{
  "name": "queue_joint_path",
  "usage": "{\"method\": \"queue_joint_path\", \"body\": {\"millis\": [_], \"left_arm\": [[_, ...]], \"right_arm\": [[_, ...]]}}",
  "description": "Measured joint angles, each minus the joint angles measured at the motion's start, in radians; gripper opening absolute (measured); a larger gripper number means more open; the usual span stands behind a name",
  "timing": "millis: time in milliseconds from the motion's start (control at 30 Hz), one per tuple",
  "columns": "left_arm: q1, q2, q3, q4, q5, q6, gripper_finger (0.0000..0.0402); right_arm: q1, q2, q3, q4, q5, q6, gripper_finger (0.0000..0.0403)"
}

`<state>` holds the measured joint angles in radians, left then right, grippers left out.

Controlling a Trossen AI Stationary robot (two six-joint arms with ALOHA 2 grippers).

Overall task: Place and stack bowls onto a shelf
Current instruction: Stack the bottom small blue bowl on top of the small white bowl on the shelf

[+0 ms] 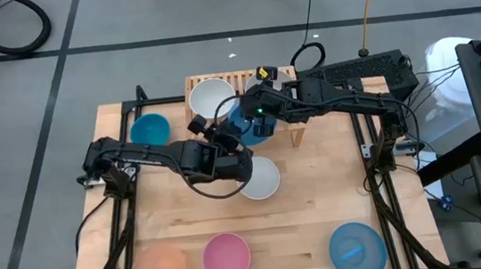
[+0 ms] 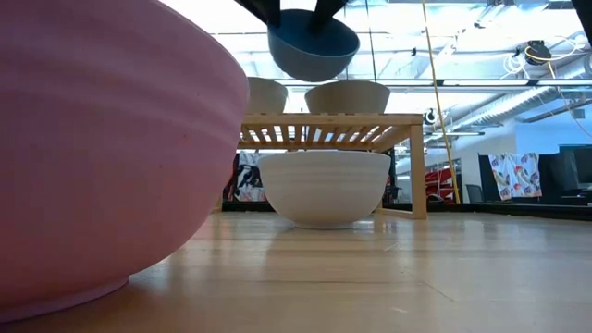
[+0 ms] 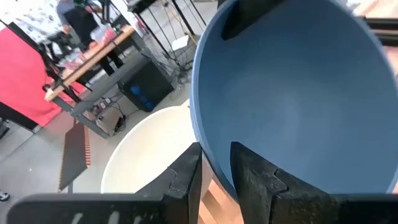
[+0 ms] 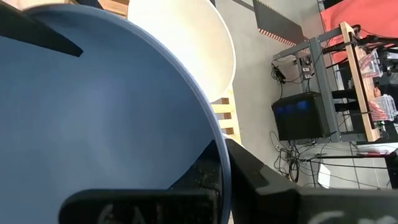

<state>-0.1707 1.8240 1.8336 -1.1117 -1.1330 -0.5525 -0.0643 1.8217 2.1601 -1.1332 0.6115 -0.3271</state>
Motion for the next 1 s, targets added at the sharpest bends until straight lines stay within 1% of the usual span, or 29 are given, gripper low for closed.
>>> {"method": "queue_joint_path", "body": {"millis": [133, 300, 333, 733, 867, 1000], "left_arm": [[0.018, 0.0, 0.0, 0.0, 0.041, -0.014, 0.0078], [0.032, -0.007, 0.0, 0.0, 0.044, -0.017, 0.002], [0.035, -0.009, 0.0, 0.0, 0.044, -0.018, 0.0014], [0.04, -0.007, 0.0, 0.001, 0.052, 0.001, 0.0014], [0.04, -0.006, 0.0, 0.005, 0.054, 0.01, 0.0014], [0.038, -0.004, 0.0, 0.011, 0.064, 0.026, 0.0012]], "right_arm": [[0.0, 0.0, 0.0, 0.0, -0.002, -0.001, 0.0], [0.0, -0.001, 0.0, -0.008, 0.0, 0.006, 0.0], [0.0, -0.002, 0.0, -0.007, 0.002, 0.008, 0.0], [0.0, -0.003, 0.0, -0.011, -0.006, -0.005, 0.0002], [0.002, -0.002, 0.0, -0.003, -0.032, -0.036, 0.0019], [0.01, 0.0, 0.0, 0.014, -0.043, -0.063, 0.0049]]}}
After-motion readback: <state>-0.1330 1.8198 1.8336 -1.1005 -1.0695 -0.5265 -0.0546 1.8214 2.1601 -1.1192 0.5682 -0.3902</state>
